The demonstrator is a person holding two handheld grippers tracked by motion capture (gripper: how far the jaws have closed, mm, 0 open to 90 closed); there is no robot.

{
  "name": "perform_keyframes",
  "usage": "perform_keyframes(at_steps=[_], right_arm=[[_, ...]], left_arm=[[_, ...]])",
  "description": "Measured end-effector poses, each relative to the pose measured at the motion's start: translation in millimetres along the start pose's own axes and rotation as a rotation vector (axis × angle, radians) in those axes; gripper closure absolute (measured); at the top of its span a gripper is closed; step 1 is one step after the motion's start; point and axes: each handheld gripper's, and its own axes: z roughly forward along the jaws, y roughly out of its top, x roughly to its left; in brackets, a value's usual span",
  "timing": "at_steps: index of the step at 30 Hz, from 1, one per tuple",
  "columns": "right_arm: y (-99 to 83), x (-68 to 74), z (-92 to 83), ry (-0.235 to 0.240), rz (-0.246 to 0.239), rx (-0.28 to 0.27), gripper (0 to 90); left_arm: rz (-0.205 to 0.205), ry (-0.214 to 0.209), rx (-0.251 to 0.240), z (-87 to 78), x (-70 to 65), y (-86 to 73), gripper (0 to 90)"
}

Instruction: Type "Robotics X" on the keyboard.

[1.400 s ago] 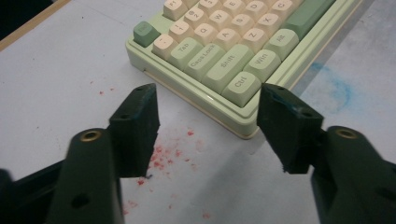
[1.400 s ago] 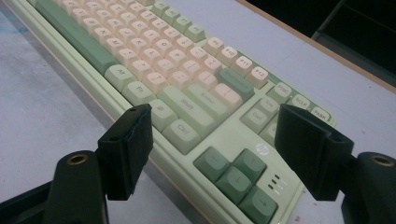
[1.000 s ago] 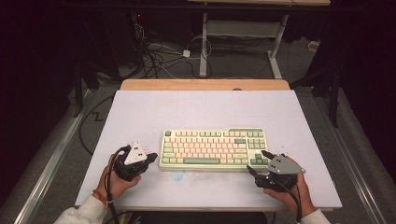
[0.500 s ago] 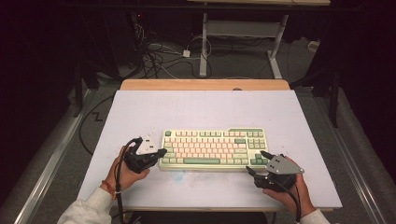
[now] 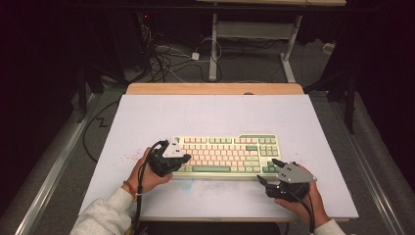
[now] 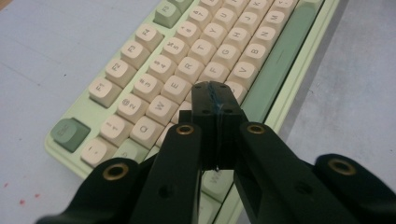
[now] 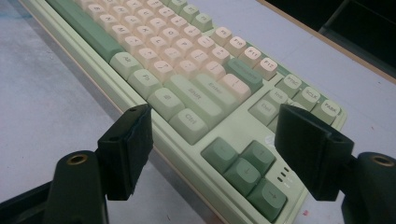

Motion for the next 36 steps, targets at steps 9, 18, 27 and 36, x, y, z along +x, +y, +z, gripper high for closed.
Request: perform_keyframes(at_steps=[9, 18, 27, 36], right_arm=[[-0.5, 0.9, 1.1, 0.001, -0.002, 0.008, 28.5], [-0.7, 1.2, 2.0, 0.008, -0.004, 0.012, 28.5], [-1.4, 0.6, 2.0, 0.014, -0.006, 0.013, 28.5], [-1.5, 0.6, 1.4, 0.013, -0.009, 0.014, 28.6]], left_arm=[[0.035, -0.034, 0.017, 13.6, -5.2, 12.8, 87.2], [0.049, -0.051, 0.039, 26.4, -9.1, 21.0, 87.2], [0.053, -0.05, 0.062, 33.3, -9.3, 22.3, 87.2], [0.059, -0.04, 0.078, 36.0, -9.6, 22.8, 87.1]])
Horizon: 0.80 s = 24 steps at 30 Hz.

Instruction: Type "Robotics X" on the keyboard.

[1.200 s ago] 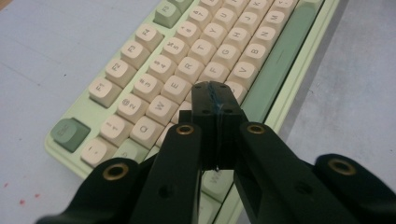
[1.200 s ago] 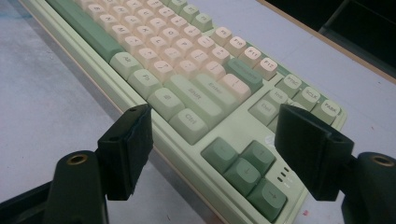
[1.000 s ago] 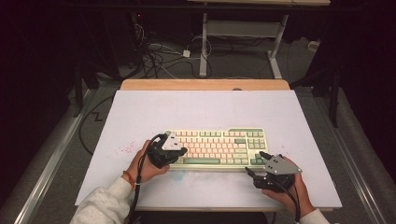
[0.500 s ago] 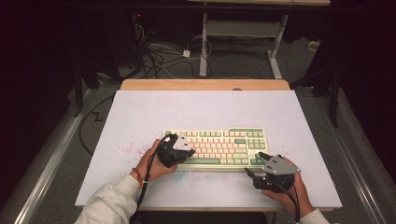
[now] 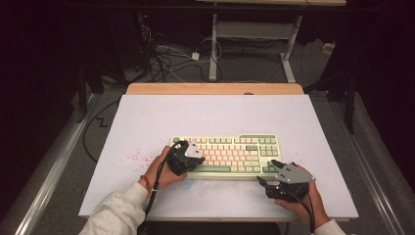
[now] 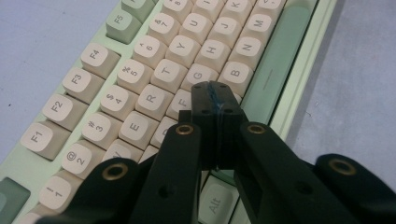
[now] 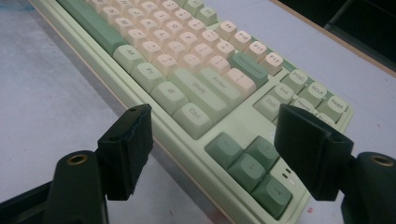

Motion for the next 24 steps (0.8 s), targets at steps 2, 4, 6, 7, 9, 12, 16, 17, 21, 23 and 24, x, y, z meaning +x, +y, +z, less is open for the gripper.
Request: perform_keyframes(at_steps=[2, 4, 6, 7, 9, 12, 16, 17, 21, 23, 24], right_arm=[[0.0, 0.0, 0.1, -0.001, 0.001, 0.003, 28.6], [0.0, 0.6, 0.7, 0.002, -0.002, 0.007, 28.6], [0.3, 1.0, 0.6, 0.004, -0.007, 0.005, 28.5], [0.5, 1.2, 0.5, 0.001, -0.005, 0.005, 28.5], [0.6, 1.0, -0.3, -0.001, -0.002, 0.003, 28.5], [0.7, 0.1, -0.9, -0.001, 0.001, -0.001, 28.5], [0.5, 0.4, -0.7, 0.001, -0.001, 0.001, 28.6], [0.5, 0.4, -0.9, 0.002, -0.004, 0.002, 28.6], [0.7, 0.7, -0.9, 0.0, 0.001, 0.002, 28.7], [0.6, 0.4, -0.8, 0.004, -0.005, 0.002, 28.7], [0.6, 0.5, -0.8, 0.004, -0.004, 0.004, 28.7]], left_arm=[[0.009, -0.001, 0.014, 2.2, -0.4, -0.7, 87.2], [0.011, 0.003, 0.019, 1.9, -0.8, -0.5, 87.1], [0.017, 0.01, 0.018, 0.9, -1.0, -0.2, 86.7], [0.015, 0.012, 0.009, 0.2, -1.1, -0.1, 86.1], [0.017, 0.023, -0.005, -2.3, -1.1, 0.1, 86.1], [0.02, 0.032, -0.019, -6.4, -0.4, -0.5, 85.7], [0.021, 0.053, -0.042, -13.0, 0.4, -2.1, 83.2], [0.016, 0.053, -0.049, -14.7, 1.3, -2.8, 83.2], [-0.007, 0.069, -0.072, -19.1, 3.9, -6.3, 79.4], [-0.002, 0.079, -0.077, -21.2, 4.5, -8.4, 75.9], [-0.007, 0.094, -0.081, -22.1, 4.1, -9.4, 73.3]])
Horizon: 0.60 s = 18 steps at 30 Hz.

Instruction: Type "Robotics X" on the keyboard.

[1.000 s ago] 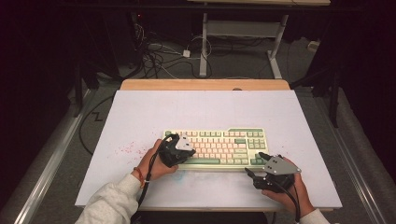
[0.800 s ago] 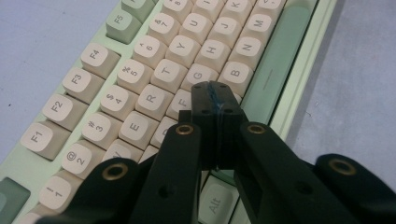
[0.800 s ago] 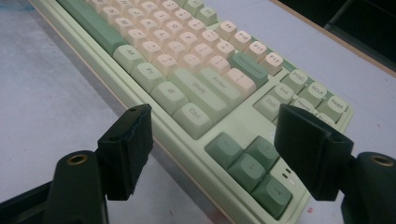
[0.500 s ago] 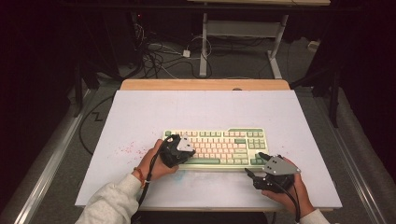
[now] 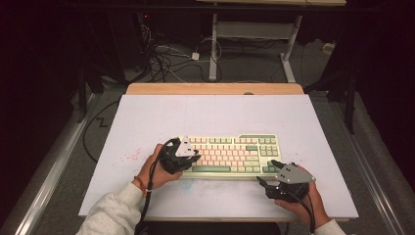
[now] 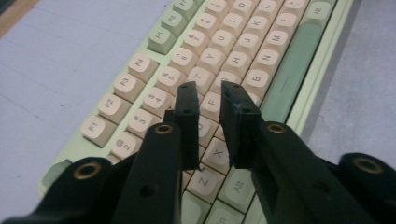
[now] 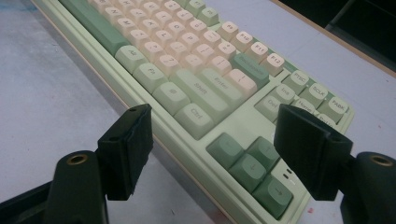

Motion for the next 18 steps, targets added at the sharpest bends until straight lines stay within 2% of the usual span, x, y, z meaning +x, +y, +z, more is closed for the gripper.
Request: perform_keyframes(at_steps=[2, 6, 11, 15, 18], right_arm=[[0.0, 0.2, 0.1, 0.001, -0.001, 0.0, 28.7], [0.3, 0.2, 0.0, 0.003, 0.001, -0.002, 28.8], [0.7, 0.7, -0.2, 0.006, -0.002, -0.004, 28.7], [0.6, 1.1, 0.1, 0.006, -0.002, -0.002, 28.7], [0.5, 0.7, -0.4, 0.01, -0.001, -0.004, 28.6]], left_arm=[[-0.005, 0.002, -0.011, -1.9, 0.1, -2.3, 68.6], [0.004, 0.052, -0.031, -6.0, -0.6, -7.9, 55.1], [-0.021, 0.107, -0.064, -12.2, 0.2, -15.6, 35.7], [-0.027, 0.111, -0.081, -17.0, 2.7, -23.9, 22.7], [-0.042, 0.127, -0.096, -21.5, 4.5, -30.6, 19.2]])
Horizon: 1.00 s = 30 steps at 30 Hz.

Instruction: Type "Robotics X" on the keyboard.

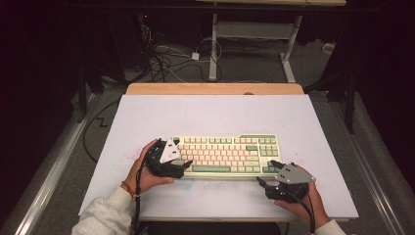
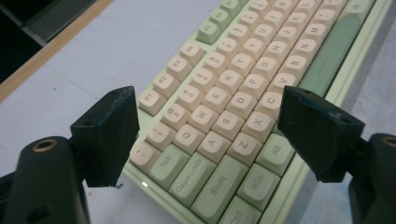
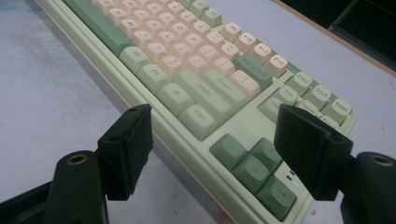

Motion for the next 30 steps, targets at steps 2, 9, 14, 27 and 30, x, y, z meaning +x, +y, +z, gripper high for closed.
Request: perform_keyframes(at_steps=[2, 9, 14, 27, 30], right_arm=[[0.2, -0.2, -0.3, 0.001, -0.001, -0.003, 28.6], [1.2, 0.8, -0.8, 0.001, 0.001, -0.006, 28.6], [1.7, 1.3, -0.7, 0.002, 0.003, -0.011, 28.4], [2.0, 1.6, -0.7, 0.0, 0.003, -0.012, 28.0], [2.3, 1.8, -0.7, 0.0, 0.005, -0.012, 28.0]], left_arm=[[0.005, 0.012, -0.009, -4.0, 1.0, -3.8, 18.1], [0.002, 0.052, -0.012, -13.2, -1.2, -20.1, 18.1], [-0.03, 0.049, 0.007, -15.2, -4.5, -33.7, 18.5], [-0.095, 0.015, 0.053, -28.1, -4.3, -59.4, 23.1], [-0.101, 0.011, 0.059, -30.3, -4.5, -60.0, 32.3]])
